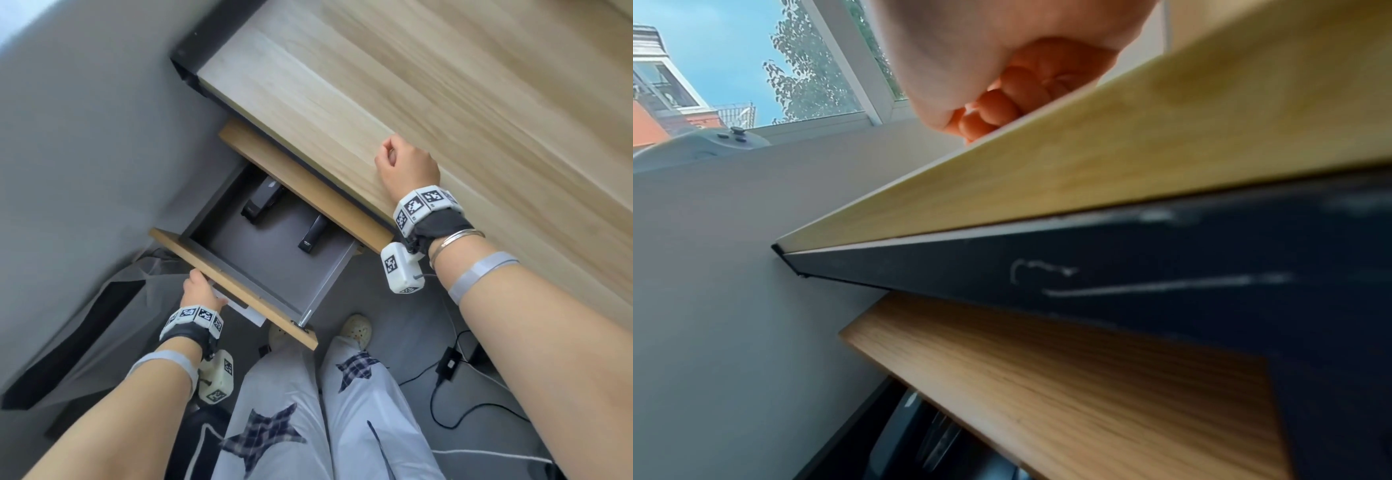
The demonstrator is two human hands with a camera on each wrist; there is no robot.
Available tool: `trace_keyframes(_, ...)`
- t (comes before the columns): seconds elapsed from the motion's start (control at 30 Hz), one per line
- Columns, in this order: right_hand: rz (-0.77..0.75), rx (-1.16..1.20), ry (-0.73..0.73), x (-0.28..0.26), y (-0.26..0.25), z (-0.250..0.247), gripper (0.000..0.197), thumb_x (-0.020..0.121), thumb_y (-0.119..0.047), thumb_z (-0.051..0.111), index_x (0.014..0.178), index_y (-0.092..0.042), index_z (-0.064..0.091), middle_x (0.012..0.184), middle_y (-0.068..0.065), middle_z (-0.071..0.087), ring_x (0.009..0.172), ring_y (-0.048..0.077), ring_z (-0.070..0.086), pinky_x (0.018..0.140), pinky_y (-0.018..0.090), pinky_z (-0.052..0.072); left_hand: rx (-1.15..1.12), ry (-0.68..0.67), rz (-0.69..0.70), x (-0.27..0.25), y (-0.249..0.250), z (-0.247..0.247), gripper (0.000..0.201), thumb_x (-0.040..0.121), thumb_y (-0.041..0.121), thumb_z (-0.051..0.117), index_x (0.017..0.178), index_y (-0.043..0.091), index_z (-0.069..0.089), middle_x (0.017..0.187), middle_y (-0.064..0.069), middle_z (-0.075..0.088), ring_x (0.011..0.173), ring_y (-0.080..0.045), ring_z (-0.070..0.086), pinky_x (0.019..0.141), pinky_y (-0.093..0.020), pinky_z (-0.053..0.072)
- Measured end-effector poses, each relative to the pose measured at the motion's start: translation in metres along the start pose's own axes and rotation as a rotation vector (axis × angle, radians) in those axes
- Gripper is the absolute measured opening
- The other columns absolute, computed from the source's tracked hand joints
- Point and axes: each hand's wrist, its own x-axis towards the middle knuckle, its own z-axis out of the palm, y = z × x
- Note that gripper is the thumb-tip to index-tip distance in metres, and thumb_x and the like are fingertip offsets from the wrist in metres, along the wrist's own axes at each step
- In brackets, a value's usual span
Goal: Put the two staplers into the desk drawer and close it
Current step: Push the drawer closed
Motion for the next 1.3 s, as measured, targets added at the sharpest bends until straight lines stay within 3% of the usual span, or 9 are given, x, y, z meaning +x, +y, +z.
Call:
trace_keyframes(0.1,-0.011,0.018,0.009,0.005,0.004,0.001,0.021,0.093,-0.026,0.043,0.09,-0.016,0.061,0.05,-0.004,0.038,0.068,0.027,0.046,0.064,0.033,0.04,-0.015,-0.015,0.031,0.009,0.015,0.008,0.072,0.075,0.0,0.073,0.13,-0.005,0.026,0.122,-0.03,0.055,0.109,-0.044,0.058,0.089,-0.047,0.049)
trace_keyframes(0.33,0.08,0.052,0.092,0.016,0.025,-0.007,0.016,0.093,-0.022,0.043,0.077,-0.023,0.047,0.05,-0.005,0.038,0.067,0.026,0.045,0.061,0.028,0.032,-0.092,0.05,0.055,0.017,0.054,0.02,0.067,0.075,-0.007,0.067,0.129,-0.008,0.028,0.127,-0.03,0.044,0.103,-0.048,0.057,0.081,-0.047,0.048)
trace_keyframes(0.5,0.063,0.068,0.101,0.013,0.031,-0.008,0.018,0.094,-0.02,0.043,0.076,-0.023,0.045,0.048,-0.004,0.036,0.062,0.027,0.044,0.059,0.028,0.031,-0.158,0.012,0.092,0.03,0.087,0.014,0.069,0.077,0.003,0.072,0.128,-0.007,0.028,0.129,-0.031,0.045,0.108,-0.047,0.056,0.09,-0.048,0.047)
trace_keyframes(0.63,0.062,0.064,0.094,0.013,0.031,-0.008,0.017,0.094,-0.021,0.044,0.076,-0.023,0.045,0.048,-0.004,0.036,0.062,0.026,0.045,0.059,0.028,0.031,-0.238,-0.081,0.117,0.041,0.114,0.006,0.073,0.079,0.011,0.072,0.132,-0.002,0.023,0.141,-0.025,0.041,0.124,-0.04,0.05,0.103,-0.047,0.043)
trace_keyframes(0.77,0.062,0.065,0.101,0.013,0.03,-0.008,0.017,0.093,-0.02,0.045,0.081,-0.018,0.056,0.048,-0.004,0.035,0.063,0.026,0.044,0.059,0.028,0.031,-0.222,-0.12,0.119,0.044,0.141,-0.001,0.076,0.081,0.018,0.07,0.137,0.003,0.021,0.141,-0.025,0.042,0.125,-0.038,0.048,0.102,-0.048,0.041)
trace_keyframes(0.9,0.066,0.059,0.099,0.014,0.03,-0.007,0.017,0.093,-0.021,0.045,0.082,-0.017,0.057,0.048,-0.004,0.036,0.063,0.026,0.045,0.059,0.029,0.033,-0.253,-0.11,0.127,0.044,0.161,-0.001,0.079,0.084,0.014,0.068,0.142,0.001,0.015,0.141,-0.024,0.043,0.126,-0.036,0.048,0.104,-0.048,0.039)
trace_keyframes(1.17,0.081,0.065,0.119,0.016,0.029,-0.006,0.017,0.092,-0.021,0.047,0.085,-0.014,0.06,0.05,-0.002,0.039,0.063,0.026,0.048,0.06,0.031,0.039,-0.175,-0.106,0.163,0.058,0.186,0.001,0.08,0.079,0.027,0.071,0.139,-0.005,0.028,0.144,-0.027,0.039,0.132,-0.04,0.041,0.107,-0.046,0.037)
trace_keyframes(1.3,0.093,0.068,0.115,0.016,0.029,-0.005,0.016,0.091,-0.023,0.047,0.087,-0.015,0.061,0.058,-0.002,0.047,0.071,0.033,0.058,0.062,0.032,0.041,-0.158,-0.096,0.182,0.066,0.191,0.007,0.082,0.08,0.03,0.07,0.141,-0.004,0.029,0.146,-0.026,0.036,0.135,-0.038,0.038,0.11,-0.045,0.034)
